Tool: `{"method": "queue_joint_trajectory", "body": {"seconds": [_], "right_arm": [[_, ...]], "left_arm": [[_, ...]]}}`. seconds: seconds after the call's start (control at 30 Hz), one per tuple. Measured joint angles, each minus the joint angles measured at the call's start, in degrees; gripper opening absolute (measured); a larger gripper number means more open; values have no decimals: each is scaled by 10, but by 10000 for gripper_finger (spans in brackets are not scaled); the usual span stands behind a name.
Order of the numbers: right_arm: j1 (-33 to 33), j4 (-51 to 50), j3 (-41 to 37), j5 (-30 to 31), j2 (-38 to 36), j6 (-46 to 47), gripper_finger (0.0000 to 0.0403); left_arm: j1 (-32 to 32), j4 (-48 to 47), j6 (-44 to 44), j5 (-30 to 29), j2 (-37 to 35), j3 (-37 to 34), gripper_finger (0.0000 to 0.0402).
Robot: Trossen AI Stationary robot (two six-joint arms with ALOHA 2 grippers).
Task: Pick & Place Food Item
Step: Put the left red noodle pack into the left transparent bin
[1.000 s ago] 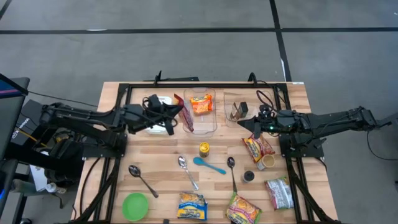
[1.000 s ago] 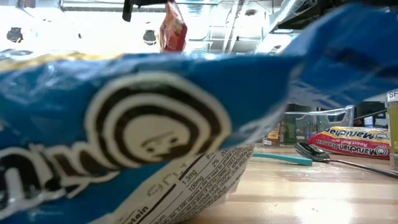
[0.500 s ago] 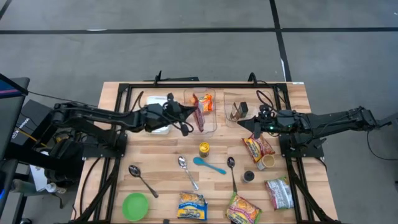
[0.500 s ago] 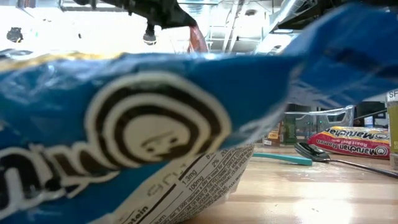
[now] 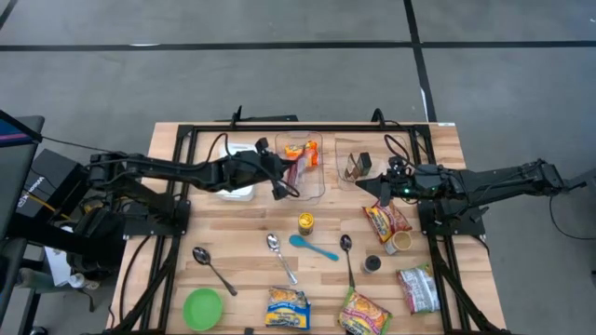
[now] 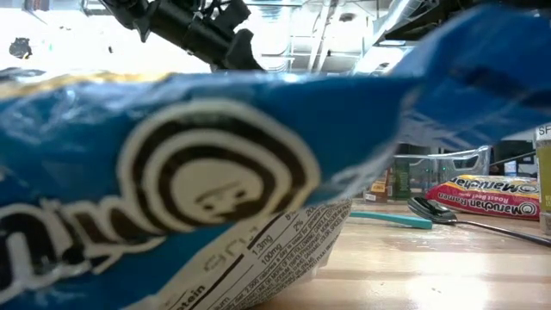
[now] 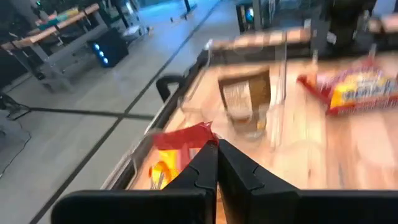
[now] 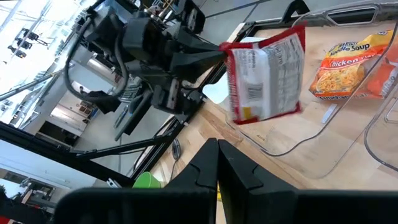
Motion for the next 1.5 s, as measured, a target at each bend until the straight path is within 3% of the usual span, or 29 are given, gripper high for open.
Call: {"method": "queue_joint_trajectory", "body": {"seconds": [1.0,1.5], "right_arm": [[0,0,0,0,0,10,0],[0,0,0,0,0,10,0]], "left_arm": [[49,-122,35,0,2,0,0],[46,-127,25,124,13,-1,0]]}}
